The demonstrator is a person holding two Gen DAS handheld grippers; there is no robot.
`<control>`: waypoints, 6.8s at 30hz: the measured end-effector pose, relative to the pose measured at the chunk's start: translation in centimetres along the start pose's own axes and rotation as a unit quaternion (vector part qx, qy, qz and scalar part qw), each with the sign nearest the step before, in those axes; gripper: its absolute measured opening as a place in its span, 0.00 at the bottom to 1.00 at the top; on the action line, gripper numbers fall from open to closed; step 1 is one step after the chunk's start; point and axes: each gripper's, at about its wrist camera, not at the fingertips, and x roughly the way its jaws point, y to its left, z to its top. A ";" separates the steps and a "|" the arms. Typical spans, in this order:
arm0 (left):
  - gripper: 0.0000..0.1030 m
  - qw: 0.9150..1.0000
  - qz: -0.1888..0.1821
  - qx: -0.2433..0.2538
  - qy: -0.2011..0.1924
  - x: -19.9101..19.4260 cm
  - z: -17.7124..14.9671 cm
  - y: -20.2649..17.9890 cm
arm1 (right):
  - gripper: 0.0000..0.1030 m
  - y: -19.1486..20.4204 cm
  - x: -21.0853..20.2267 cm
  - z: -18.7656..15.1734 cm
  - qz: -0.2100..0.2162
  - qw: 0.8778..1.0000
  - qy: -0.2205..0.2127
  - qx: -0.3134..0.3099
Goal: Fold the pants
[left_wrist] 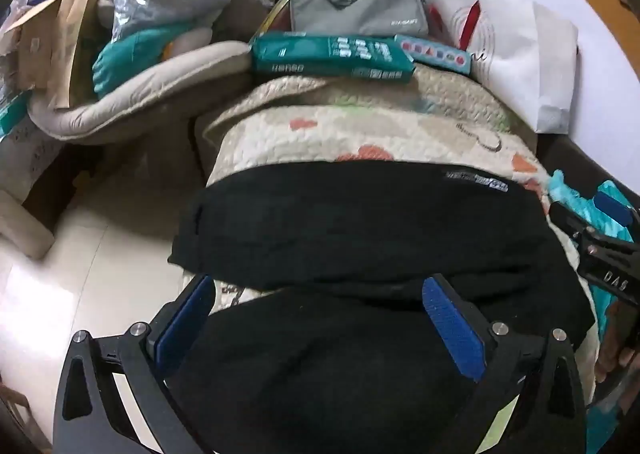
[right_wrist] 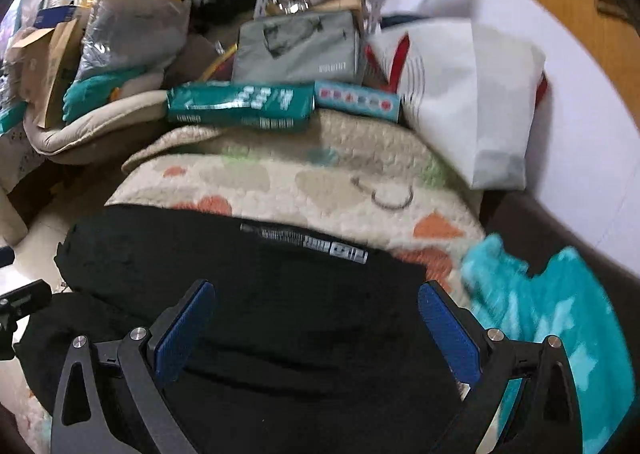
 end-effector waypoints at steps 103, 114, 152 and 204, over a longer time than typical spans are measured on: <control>0.14 0.999 -0.039 0.029 -0.013 5.4 8.6 11.5 | 0.11 -1.0 11.4 6.9 0.143 0.972 0.137 -0.125; 0.14 0.999 -0.015 0.040 -0.030 -0.9 2.2 10.2 | 0.10 -0.5 2.0 1.9 0.129 0.975 0.130 -0.125; 0.42 0.998 0.052 -0.029 0.006 -4.6 -1.8 10.4 | 0.49 8.0 -4.4 -9.4 0.211 0.935 0.164 -0.233; 0.44 0.983 -0.016 -0.165 0.075 0.5 -3.4 12.2 | 0.28 -12.9 6.4 -7.8 0.017 0.958 0.264 0.109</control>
